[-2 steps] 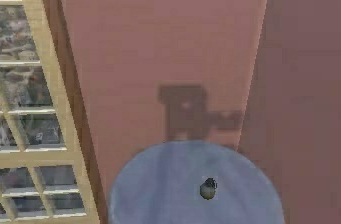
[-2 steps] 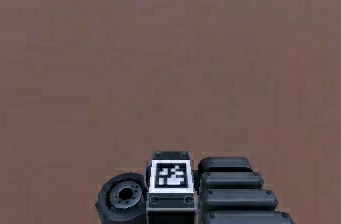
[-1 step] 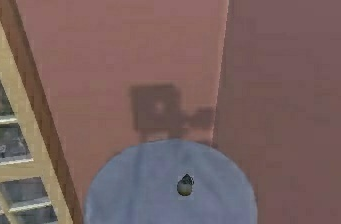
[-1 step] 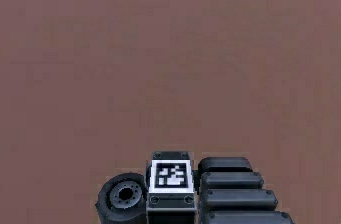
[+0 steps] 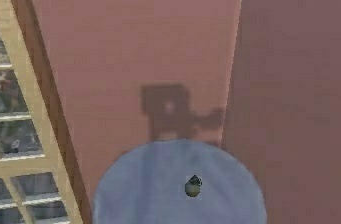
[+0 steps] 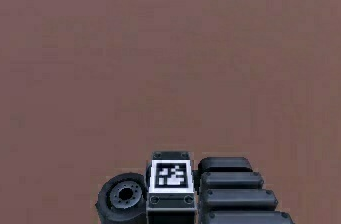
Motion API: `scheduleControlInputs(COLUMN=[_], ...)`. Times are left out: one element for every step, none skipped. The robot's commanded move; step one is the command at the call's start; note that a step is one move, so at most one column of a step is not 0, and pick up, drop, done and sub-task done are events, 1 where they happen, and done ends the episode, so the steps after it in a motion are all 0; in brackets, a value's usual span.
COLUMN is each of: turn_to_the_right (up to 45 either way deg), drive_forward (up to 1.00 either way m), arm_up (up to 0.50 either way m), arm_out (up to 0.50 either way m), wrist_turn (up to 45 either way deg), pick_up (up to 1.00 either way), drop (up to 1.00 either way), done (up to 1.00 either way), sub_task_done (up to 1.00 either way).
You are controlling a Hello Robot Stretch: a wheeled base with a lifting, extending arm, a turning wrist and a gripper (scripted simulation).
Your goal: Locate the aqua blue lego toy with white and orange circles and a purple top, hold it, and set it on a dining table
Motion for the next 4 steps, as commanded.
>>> scheduleControlInputs(turn_to_the_right=[3.0, -45.0, -21.0, 0.0], drive_forward=[0.0, 0.0, 0.0, 0.15], arm_up=[0.0, 0.0, 0.0, 0.0], arm_out=[0.0, 0.0, 0.0, 0.0], wrist_turn=[0.0, 0.0, 0.0, 0.0], pick_up=[0.0, 0.0, 0.0, 0.0], drop=[0.0, 0.0, 0.0, 0.0], done=[0.0, 0.0, 0.0, 0.0], sub_task_done=[0.0, 0.0, 0.0, 0.0])
